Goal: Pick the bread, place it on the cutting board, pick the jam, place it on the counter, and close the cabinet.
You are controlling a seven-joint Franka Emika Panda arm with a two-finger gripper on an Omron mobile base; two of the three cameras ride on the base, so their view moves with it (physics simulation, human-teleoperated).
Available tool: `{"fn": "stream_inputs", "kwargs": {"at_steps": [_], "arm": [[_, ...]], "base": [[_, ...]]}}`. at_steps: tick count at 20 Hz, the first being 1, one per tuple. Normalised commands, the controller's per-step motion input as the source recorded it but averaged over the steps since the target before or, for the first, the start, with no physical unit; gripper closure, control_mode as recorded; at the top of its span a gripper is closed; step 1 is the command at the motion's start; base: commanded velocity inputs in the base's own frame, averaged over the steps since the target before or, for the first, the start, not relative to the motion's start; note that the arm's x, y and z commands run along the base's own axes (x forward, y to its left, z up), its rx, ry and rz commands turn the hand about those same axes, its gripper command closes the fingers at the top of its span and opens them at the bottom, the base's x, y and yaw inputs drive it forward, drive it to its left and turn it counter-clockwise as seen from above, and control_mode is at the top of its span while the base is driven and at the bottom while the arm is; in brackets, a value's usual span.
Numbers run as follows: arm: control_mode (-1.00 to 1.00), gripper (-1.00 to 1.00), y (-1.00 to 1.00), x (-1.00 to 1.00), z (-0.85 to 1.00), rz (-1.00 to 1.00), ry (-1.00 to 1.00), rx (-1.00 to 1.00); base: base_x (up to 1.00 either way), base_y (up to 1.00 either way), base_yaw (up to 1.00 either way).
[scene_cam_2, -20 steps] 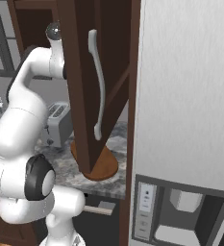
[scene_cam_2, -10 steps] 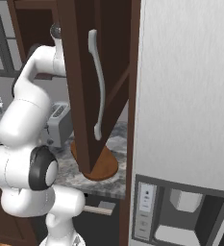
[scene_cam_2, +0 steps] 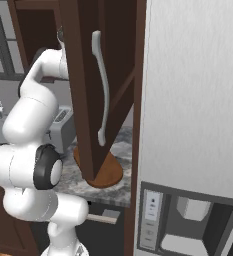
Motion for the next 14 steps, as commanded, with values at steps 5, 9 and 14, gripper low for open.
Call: {"fn": "stream_inputs", "kwargs": {"at_steps": [5,9,14], "arm": [[-1.00,-1.00,0.00,0.24,0.00,0.00,-0.02,0.00],[-1.00,-1.00,0.00,0.24,0.00,0.00,-0.01,0.00],[-1.00,-1.00,0.00,0.16,-0.02,0.00,0.00,0.00]], "base": [[0.00,0.00,0.00],[0.00,0.00,0.00],[0.00,0.00,0.00]]}}
